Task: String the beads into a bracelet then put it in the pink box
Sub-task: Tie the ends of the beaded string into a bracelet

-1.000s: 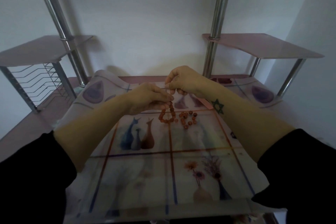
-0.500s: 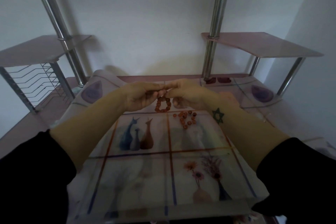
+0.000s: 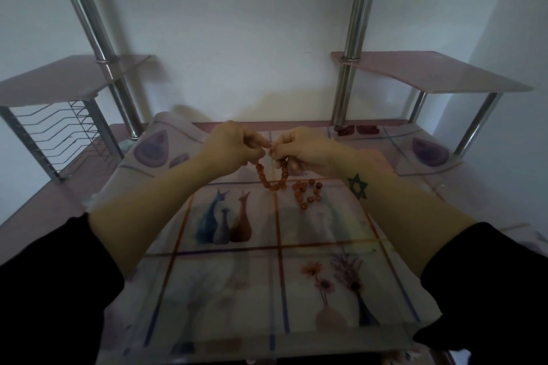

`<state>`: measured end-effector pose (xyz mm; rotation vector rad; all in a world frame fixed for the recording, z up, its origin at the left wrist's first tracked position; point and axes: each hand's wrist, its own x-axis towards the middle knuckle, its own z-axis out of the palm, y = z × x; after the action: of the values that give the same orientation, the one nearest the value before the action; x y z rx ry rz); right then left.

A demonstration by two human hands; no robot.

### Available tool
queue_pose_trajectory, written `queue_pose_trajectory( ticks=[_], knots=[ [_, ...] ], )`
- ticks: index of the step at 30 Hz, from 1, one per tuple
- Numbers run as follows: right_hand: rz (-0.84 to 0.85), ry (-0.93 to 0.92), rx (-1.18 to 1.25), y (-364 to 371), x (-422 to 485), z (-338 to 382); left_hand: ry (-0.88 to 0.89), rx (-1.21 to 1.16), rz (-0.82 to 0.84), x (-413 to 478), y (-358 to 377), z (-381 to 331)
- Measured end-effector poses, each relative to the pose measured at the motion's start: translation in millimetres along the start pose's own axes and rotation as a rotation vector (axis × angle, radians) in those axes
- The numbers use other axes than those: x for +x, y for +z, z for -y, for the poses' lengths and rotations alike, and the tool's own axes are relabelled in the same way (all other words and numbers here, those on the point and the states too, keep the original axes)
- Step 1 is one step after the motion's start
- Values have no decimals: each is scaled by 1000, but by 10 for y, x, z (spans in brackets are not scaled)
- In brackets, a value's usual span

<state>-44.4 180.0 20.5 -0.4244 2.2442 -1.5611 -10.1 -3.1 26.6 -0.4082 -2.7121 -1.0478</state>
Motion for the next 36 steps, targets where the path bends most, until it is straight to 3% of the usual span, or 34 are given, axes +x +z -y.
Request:
queue_pose_trajectory(
  ticks=[5,12,20,31,36],
  knots=[
    [-2,48,23,11,7,8,127,213,-160,41,94,92],
    [11,111,221,40,-11,42,109,161,-374,56,177,191],
    [20,82,247,89,17,26,127,38,-346,26,168,151],
    [-152,35,305,162,48,44,228,17,-333,-60,132,135],
    [-211,-24,177,126,95,3,211,-55,-273,-88,136,136]
  ],
)
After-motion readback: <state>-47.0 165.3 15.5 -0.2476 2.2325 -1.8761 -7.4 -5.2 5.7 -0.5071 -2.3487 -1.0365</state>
